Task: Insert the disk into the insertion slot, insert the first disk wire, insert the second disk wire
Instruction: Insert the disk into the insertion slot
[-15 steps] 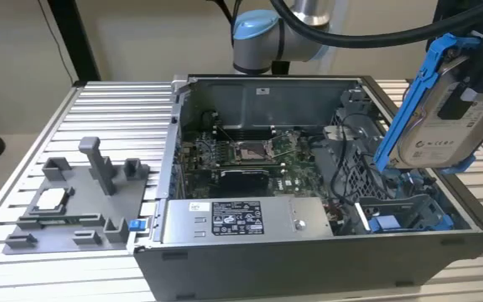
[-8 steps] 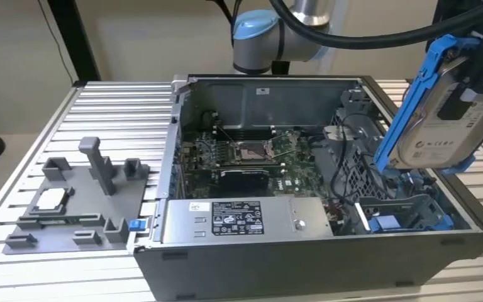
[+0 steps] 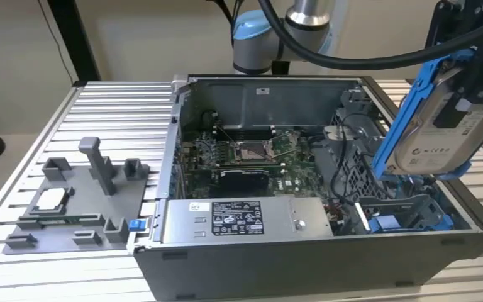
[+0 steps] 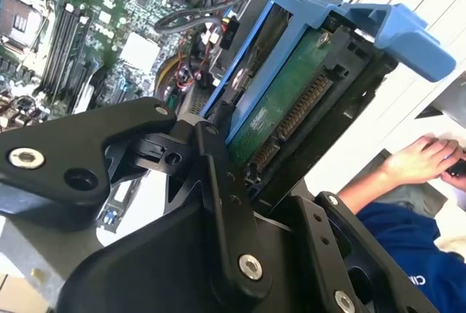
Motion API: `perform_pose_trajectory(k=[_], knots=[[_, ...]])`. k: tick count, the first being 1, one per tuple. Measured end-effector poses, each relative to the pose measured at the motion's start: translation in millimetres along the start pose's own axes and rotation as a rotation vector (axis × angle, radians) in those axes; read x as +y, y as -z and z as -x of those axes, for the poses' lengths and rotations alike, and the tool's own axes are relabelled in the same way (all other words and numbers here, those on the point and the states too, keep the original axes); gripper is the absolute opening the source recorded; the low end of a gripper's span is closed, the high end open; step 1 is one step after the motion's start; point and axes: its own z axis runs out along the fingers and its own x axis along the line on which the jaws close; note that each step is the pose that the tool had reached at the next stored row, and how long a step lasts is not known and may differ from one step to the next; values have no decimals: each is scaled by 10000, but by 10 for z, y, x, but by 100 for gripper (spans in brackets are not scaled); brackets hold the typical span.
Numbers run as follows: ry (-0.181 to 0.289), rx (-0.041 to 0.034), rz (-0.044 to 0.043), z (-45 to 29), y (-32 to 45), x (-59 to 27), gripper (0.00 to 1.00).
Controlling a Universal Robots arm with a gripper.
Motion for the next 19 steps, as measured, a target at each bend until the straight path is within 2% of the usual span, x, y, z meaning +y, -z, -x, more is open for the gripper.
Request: perform_pose_trajectory(k=[11,19], knots=[[0,1,0,-40,-114,-12,0],[1,-28,0,-42,-124,-13,0]])
